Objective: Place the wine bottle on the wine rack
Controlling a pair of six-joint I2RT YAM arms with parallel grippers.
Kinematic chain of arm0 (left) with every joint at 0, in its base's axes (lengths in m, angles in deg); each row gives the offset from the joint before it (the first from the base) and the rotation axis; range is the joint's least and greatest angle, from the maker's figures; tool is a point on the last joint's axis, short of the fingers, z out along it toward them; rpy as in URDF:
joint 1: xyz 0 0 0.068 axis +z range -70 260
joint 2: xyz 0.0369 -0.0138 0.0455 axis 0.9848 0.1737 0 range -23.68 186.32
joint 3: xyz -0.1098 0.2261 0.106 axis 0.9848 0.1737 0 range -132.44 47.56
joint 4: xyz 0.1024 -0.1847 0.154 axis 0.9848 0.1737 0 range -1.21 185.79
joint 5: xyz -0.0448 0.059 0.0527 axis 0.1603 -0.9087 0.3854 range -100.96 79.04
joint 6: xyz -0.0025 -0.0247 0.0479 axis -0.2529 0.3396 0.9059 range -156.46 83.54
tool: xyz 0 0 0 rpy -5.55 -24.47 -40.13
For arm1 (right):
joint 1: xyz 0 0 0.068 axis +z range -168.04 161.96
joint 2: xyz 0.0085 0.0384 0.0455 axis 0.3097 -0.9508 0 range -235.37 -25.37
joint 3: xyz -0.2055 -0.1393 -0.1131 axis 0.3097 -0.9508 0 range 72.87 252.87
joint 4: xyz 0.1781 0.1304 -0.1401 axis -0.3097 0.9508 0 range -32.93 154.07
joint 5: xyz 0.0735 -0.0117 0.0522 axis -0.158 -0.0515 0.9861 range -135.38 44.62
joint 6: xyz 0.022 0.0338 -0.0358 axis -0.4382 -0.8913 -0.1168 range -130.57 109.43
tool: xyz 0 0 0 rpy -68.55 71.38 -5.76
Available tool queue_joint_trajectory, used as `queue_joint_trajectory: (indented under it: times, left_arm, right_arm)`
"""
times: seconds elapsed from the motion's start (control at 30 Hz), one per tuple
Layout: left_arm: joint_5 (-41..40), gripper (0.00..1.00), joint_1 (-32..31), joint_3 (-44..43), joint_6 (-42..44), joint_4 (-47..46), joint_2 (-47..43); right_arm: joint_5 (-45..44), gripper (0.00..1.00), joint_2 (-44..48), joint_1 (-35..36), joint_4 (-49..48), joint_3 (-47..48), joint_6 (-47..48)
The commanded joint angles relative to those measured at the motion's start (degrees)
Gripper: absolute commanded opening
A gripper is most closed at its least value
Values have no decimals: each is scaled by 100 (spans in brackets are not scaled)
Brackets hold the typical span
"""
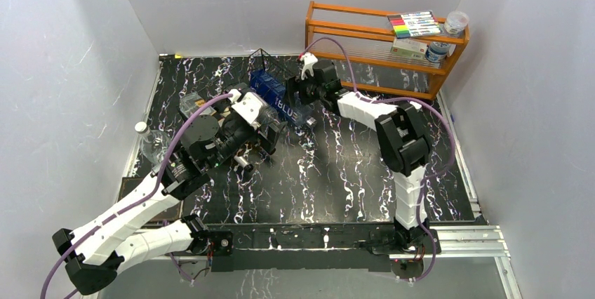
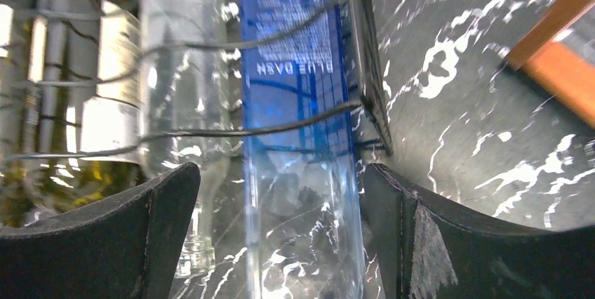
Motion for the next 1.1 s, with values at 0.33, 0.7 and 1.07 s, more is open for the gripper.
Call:
queue_joint_trajectory:
  times: [0.33,0.7,1.07]
  left_arm:
    - [-63,98,-4,-207,-57,-58,-188]
    - [126,98,-2,-496,-961,648,228]
    - [88,98,0,-369,-1080,796,988]
  right_arm:
    - [-1048,97,2035,-38,527,-266,170]
    - [-3451,96,3912,-939,3799,444,-800]
    - [-4619,98,4839,-1754,5022,-249,-990]
